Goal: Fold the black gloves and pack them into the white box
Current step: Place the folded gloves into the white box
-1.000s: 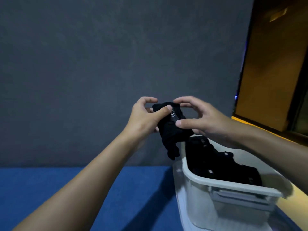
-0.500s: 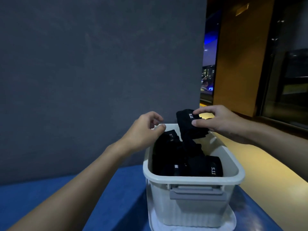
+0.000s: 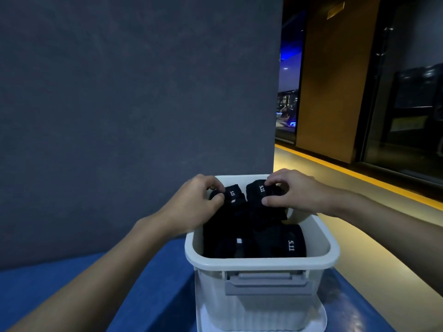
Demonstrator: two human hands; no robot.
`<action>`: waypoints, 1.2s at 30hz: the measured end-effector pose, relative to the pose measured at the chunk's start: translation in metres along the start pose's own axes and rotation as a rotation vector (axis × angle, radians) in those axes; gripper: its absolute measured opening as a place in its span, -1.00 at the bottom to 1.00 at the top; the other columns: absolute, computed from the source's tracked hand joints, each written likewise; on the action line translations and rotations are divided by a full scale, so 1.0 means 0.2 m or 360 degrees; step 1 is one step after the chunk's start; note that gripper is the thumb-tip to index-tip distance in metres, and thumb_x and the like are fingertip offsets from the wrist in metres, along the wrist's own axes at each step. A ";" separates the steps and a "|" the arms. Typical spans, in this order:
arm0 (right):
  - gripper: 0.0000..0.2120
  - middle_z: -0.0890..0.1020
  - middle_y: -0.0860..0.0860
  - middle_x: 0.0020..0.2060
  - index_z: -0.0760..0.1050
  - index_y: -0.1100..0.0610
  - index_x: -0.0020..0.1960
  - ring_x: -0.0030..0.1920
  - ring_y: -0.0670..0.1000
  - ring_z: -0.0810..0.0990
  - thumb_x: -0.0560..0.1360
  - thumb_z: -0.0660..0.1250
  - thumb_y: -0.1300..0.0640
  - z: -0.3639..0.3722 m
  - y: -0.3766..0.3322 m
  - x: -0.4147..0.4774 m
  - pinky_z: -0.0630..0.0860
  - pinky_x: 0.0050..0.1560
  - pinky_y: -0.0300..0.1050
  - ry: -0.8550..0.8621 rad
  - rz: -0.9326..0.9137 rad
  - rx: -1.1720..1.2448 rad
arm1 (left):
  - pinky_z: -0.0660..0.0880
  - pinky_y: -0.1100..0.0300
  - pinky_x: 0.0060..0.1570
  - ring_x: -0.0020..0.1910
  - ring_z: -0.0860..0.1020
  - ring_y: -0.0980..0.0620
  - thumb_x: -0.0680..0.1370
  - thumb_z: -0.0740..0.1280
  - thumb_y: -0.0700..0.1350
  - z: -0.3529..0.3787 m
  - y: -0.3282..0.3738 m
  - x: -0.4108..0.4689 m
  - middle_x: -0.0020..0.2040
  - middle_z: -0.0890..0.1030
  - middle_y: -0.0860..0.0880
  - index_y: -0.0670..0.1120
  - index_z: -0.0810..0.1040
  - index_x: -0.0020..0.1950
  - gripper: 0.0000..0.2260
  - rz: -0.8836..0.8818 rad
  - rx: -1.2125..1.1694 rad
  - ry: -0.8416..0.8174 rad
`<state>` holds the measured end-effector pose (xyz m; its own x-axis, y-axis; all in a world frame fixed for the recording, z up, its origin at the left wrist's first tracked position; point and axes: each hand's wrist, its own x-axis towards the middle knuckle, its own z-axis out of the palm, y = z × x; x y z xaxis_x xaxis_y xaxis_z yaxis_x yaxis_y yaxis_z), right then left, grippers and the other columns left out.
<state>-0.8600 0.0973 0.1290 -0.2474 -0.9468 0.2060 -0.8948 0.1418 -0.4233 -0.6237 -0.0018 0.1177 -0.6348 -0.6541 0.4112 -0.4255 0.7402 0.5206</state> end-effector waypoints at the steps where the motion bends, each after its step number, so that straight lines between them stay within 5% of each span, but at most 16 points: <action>1: -0.50 0.44 -0.16 0.28 0.51 -0.15 0.20 0.31 -0.03 0.37 0.36 0.41 -0.34 0.01 0.01 0.01 0.22 0.34 0.01 -0.0052 0.0035 -0.0085 | 0.39 0.21 0.12 0.12 0.49 0.11 0.58 0.32 -0.06 0.00 0.00 0.00 0.10 0.52 0.09 0.05 0.61 0.05 -0.89 -0.0005 -0.0005 0.0003; 6: -0.49 0.35 -0.19 0.32 0.51 -0.23 0.18 0.35 0.00 0.14 0.29 0.43 -0.37 0.02 0.02 0.00 0.13 0.13 0.00 -0.0124 0.0097 -0.0104 | 0.37 0.22 0.11 0.12 0.48 0.12 0.58 0.30 -0.05 0.01 -0.01 0.00 0.12 0.48 0.09 0.07 0.60 0.03 -0.90 -0.0016 -0.0046 0.0026; 11: -0.50 0.33 -0.11 0.35 0.47 -0.24 0.21 0.38 0.03 0.13 0.32 0.47 -0.29 0.01 0.00 -0.04 0.19 0.41 0.14 -0.0124 0.0135 0.0121 | 0.40 0.19 0.10 0.11 0.49 0.12 0.57 0.28 -0.01 -0.01 -0.02 0.00 0.11 0.50 0.11 0.11 0.59 -0.01 -0.90 -0.0024 -0.0059 0.0065; 16: -0.37 0.30 -0.04 0.39 0.34 -0.11 0.40 0.36 0.02 0.32 0.41 0.50 -0.10 -0.03 -0.05 -0.11 0.39 0.27 -0.06 -0.0166 0.0201 0.0372 | 0.48 0.17 -0.15 0.06 0.52 0.15 0.56 0.30 0.07 -0.04 -0.05 -0.03 0.08 0.52 0.16 0.16 0.59 -0.03 -0.92 -0.0021 -0.0088 0.0066; 21: -0.45 0.47 -0.11 0.14 0.36 -0.09 0.35 0.01 -0.12 0.57 0.44 0.51 0.05 -0.04 -0.06 -0.18 0.53 -0.18 -0.30 -0.0237 0.0215 0.0663 | 0.45 0.09 0.26 0.17 0.53 0.18 0.63 0.23 0.08 -0.08 -0.10 -0.09 0.16 0.56 0.19 0.14 0.62 0.09 -0.82 0.0002 -0.0161 -0.0165; 29: -0.46 0.56 -0.03 0.08 0.45 -0.02 0.32 -0.04 -0.10 0.62 0.40 0.53 0.20 0.00 -0.08 -0.23 0.52 -0.30 -0.38 -0.0114 0.0241 0.1225 | 0.37 0.06 0.38 0.28 0.48 0.24 0.54 0.10 0.21 -0.04 -0.14 -0.17 0.21 0.59 0.24 0.17 0.61 0.20 -0.61 -0.0062 -0.0398 -0.0181; 36: -0.50 0.48 -0.18 0.10 0.50 0.02 0.30 -0.22 -0.29 0.54 0.40 0.51 0.24 -0.01 -0.14 -0.26 0.41 -0.42 -0.53 0.0066 0.0152 0.1354 | 0.39 -0.04 0.36 0.29 0.51 0.16 0.51 0.11 0.27 -0.03 -0.09 -0.20 0.22 0.61 0.18 0.15 0.58 0.24 -0.56 0.0058 -0.0664 0.0023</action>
<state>-0.8224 0.1424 0.1323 -0.3356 -0.9282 0.1607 -0.2903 -0.0604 -0.9550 -0.5879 0.0100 0.0960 -0.6341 -0.6329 0.4442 -0.1031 0.6386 0.7626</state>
